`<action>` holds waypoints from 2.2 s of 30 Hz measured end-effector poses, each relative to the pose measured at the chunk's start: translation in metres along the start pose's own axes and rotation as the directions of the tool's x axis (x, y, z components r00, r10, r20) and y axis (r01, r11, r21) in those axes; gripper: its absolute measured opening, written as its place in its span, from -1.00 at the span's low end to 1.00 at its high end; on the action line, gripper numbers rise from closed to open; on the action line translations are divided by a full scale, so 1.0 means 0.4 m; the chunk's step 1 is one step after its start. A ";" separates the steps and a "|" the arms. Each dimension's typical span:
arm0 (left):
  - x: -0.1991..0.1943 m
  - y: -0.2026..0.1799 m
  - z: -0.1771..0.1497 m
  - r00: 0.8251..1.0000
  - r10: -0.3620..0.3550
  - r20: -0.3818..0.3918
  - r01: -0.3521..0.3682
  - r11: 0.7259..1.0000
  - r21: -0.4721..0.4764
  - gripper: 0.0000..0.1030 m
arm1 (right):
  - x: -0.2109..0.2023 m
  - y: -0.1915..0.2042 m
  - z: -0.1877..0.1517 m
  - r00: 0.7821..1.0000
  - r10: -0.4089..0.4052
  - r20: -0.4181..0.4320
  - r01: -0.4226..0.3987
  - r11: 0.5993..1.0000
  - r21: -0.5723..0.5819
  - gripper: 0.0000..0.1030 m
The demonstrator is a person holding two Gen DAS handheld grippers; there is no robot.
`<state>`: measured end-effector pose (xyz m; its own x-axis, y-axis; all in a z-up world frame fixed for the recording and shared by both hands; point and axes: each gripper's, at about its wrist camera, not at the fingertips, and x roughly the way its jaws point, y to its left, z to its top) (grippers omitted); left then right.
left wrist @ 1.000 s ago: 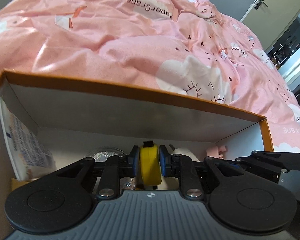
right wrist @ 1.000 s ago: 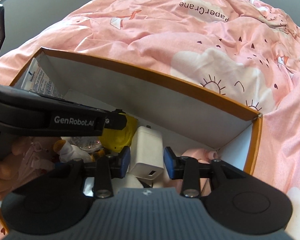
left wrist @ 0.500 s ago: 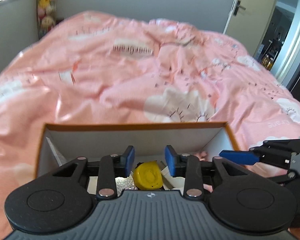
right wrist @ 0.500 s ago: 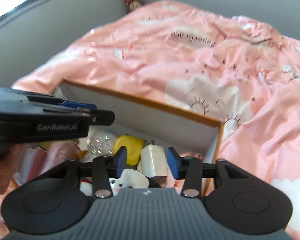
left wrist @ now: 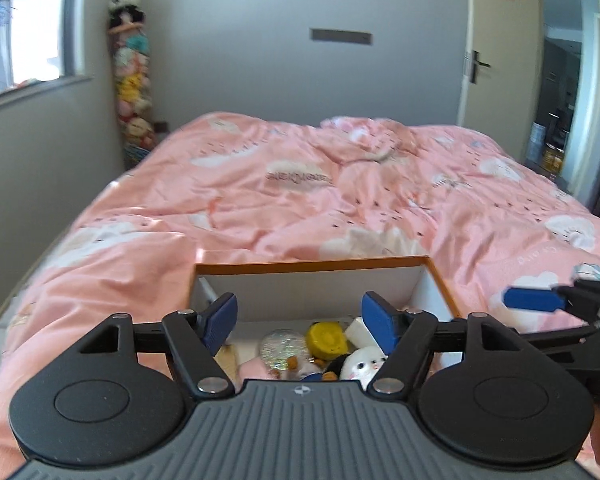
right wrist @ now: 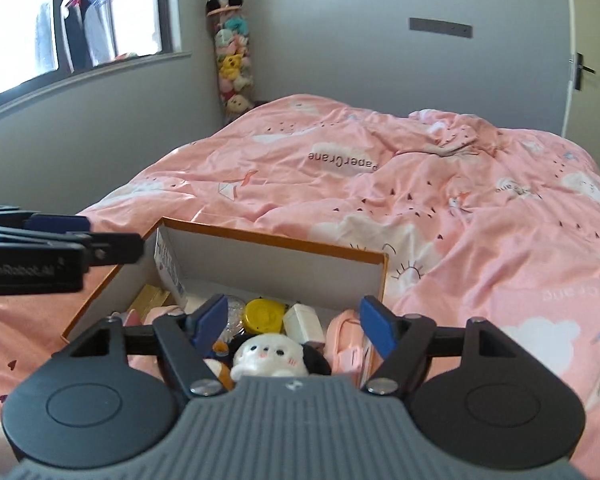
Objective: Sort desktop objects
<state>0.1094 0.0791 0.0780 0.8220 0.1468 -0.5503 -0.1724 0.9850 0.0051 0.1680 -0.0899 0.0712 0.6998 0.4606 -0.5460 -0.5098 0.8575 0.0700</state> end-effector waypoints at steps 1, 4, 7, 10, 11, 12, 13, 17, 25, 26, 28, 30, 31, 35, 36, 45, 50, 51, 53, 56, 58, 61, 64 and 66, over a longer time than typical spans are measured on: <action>-0.009 -0.004 -0.010 1.000 0.024 0.012 -0.024 1.000 -0.003 0.58 | -0.007 0.003 -0.012 1.000 -0.004 0.001 0.004 1.000 0.017 0.46; -0.026 -0.013 -0.045 0.995 0.081 0.050 -0.081 0.997 -0.017 0.60 | -0.020 0.014 -0.055 1.000 -0.027 0.010 0.027 0.999 0.045 0.48; -0.013 -0.014 -0.083 0.993 0.109 0.035 -0.108 0.994 -0.033 0.60 | -0.009 0.025 -0.095 0.997 -0.073 -0.014 0.073 0.996 0.040 0.48; 0.020 -0.012 -0.118 0.995 0.098 -0.015 -0.099 0.993 -0.059 0.60 | 0.004 0.030 -0.125 0.996 -0.080 -0.046 0.082 0.996 0.044 0.50; 0.030 -0.011 -0.131 0.995 0.100 -0.030 -0.101 0.992 -0.072 0.60 | 0.006 0.031 -0.133 0.996 -0.079 -0.050 0.081 0.996 0.044 0.58; 0.039 -0.010 -0.142 0.994 0.100 -0.039 -0.103 0.991 -0.083 0.60 | 0.008 0.033 -0.140 0.995 -0.080 -0.052 0.082 0.996 0.039 0.60; 0.049 -0.012 -0.150 0.994 0.100 -0.048 -0.104 0.991 -0.088 0.60 | 0.013 0.037 -0.146 0.995 -0.085 -0.052 0.087 0.996 0.030 0.60; 0.062 -0.021 -0.180 0.993 0.109 -0.048 -0.112 0.991 -0.069 0.60 | 0.030 0.040 -0.163 0.994 -0.096 -0.060 0.096 0.995 0.014 0.60; 0.084 -0.035 -0.215 0.990 0.132 -0.050 -0.134 0.990 -0.038 0.60 | 0.048 0.030 -0.192 0.994 -0.079 -0.078 0.084 0.995 0.061 0.60; 0.087 -0.036 -0.220 0.989 0.139 -0.048 -0.141 0.990 -0.031 0.60 | 0.048 0.031 -0.195 0.994 -0.079 -0.074 0.084 0.994 0.063 0.60; 0.090 -0.038 -0.229 0.988 0.149 -0.042 -0.150 0.989 -0.016 0.60 | 0.045 0.033 -0.200 0.995 -0.082 -0.063 0.086 0.994 0.069 0.60; 0.095 -0.042 -0.240 0.986 0.162 -0.042 -0.162 0.987 -0.003 0.60 | 0.045 0.034 -0.205 0.995 -0.084 -0.054 0.088 0.993 0.074 0.60; 0.100 -0.043 -0.244 0.985 0.167 -0.051 -0.167 0.986 0.006 0.60 | 0.045 0.035 -0.208 0.995 -0.084 -0.050 0.088 0.993 0.077 0.61; 0.108 -0.047 -0.255 0.983 0.174 -0.049 -0.174 0.985 0.019 0.60 | 0.047 0.027 -0.218 0.996 -0.069 -0.049 0.074 0.992 0.105 0.61; 0.110 -0.048 -0.255 0.983 0.175 -0.049 -0.174 0.985 0.021 0.60 | 0.048 0.026 -0.220 0.997 -0.066 -0.049 0.071 0.991 0.111 0.62; 0.116 -0.046 -0.254 0.983 0.174 -0.058 -0.173 0.985 0.020 0.75 | 0.049 0.026 -0.223 0.997 -0.064 -0.046 0.069 0.991 0.112 0.63; 0.118 -0.045 -0.255 0.984 0.169 -0.061 -0.168 0.986 0.016 0.75 | 0.049 0.026 -0.224 0.997 -0.064 -0.046 0.069 0.991 0.111 0.63; 0.118 -0.045 -0.255 0.984 0.168 -0.062 -0.167 0.986 0.015 0.75 | 0.049 0.026 -0.224 0.997 -0.064 -0.046 0.069 0.991 0.111 0.63; 0.119 -0.045 -0.255 0.984 0.168 -0.064 -0.167 0.986 0.015 0.75 | 0.049 0.026 -0.224 0.997 -0.064 -0.046 0.069 0.991 0.111 0.63; 0.119 -0.046 -0.255 0.984 0.166 -0.066 -0.166 0.986 0.014 0.75 | 0.049 0.027 -0.224 0.997 -0.064 -0.046 0.069 0.991 0.111 0.64; 0.118 -0.046 -0.254 0.984 0.164 -0.068 -0.163 0.987 0.013 0.75 | 0.050 0.027 -0.224 0.997 -0.064 -0.047 0.069 0.992 0.110 0.64; 0.118 -0.046 -0.254 0.985 0.160 -0.070 -0.160 0.987 0.010 0.75 | 0.049 0.028 -0.224 0.997 -0.064 -0.046 0.069 0.991 0.111 0.64; 0.117 -0.046 -0.254 0.985 0.156 -0.069 -0.156 0.988 0.010 0.76 | 0.049 0.028 -0.224 0.997 -0.064 -0.046 0.069 0.991 0.111 0.64; 0.116 -0.046 -0.255 0.986 0.149 -0.069 -0.149 0.989 0.009 0.76 | 0.050 0.028 -0.224 0.997 -0.064 -0.046 0.069 0.991 0.111 0.64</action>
<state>0.0955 0.0585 -0.0328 0.7479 0.2854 -0.5993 -0.2877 0.9530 0.0948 0.1313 -0.0916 -0.0138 0.7071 0.3937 -0.5874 -0.4019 0.9072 0.1242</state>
